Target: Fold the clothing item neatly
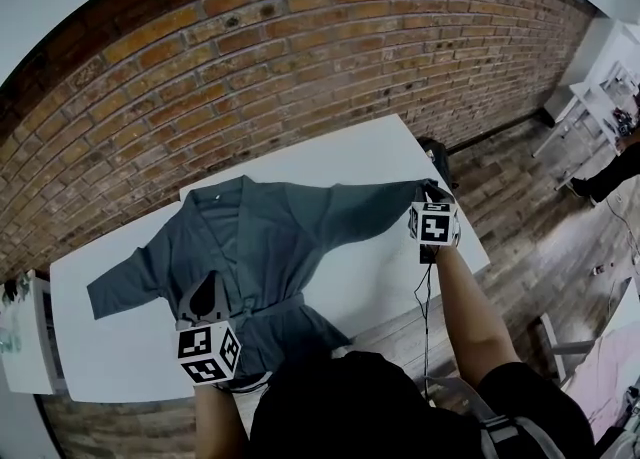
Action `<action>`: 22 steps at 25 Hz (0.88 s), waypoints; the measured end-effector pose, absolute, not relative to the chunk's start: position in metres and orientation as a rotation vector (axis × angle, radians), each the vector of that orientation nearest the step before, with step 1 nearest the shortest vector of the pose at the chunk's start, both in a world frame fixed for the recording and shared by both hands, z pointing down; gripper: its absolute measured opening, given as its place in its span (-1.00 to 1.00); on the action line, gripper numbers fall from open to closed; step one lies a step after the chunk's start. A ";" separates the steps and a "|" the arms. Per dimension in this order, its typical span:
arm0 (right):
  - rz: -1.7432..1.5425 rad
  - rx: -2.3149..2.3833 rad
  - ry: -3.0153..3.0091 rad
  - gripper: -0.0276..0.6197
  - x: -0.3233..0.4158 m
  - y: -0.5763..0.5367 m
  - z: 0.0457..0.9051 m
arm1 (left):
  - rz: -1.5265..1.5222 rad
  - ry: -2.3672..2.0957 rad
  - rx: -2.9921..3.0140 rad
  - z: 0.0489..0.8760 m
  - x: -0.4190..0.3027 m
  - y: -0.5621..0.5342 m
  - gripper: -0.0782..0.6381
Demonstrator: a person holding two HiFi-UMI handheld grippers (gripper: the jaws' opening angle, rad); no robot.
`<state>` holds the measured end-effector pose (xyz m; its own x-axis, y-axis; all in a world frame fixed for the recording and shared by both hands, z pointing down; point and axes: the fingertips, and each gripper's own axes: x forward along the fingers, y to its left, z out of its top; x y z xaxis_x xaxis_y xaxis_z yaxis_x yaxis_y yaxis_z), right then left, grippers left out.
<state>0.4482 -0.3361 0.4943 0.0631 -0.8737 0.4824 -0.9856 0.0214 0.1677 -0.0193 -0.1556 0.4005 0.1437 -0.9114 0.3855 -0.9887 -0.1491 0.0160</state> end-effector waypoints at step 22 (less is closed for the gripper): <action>-0.130 1.290 -2.239 -0.79 0.131 -0.324 0.429 | 0.307 -1.960 1.958 0.412 -0.143 -0.097 -0.80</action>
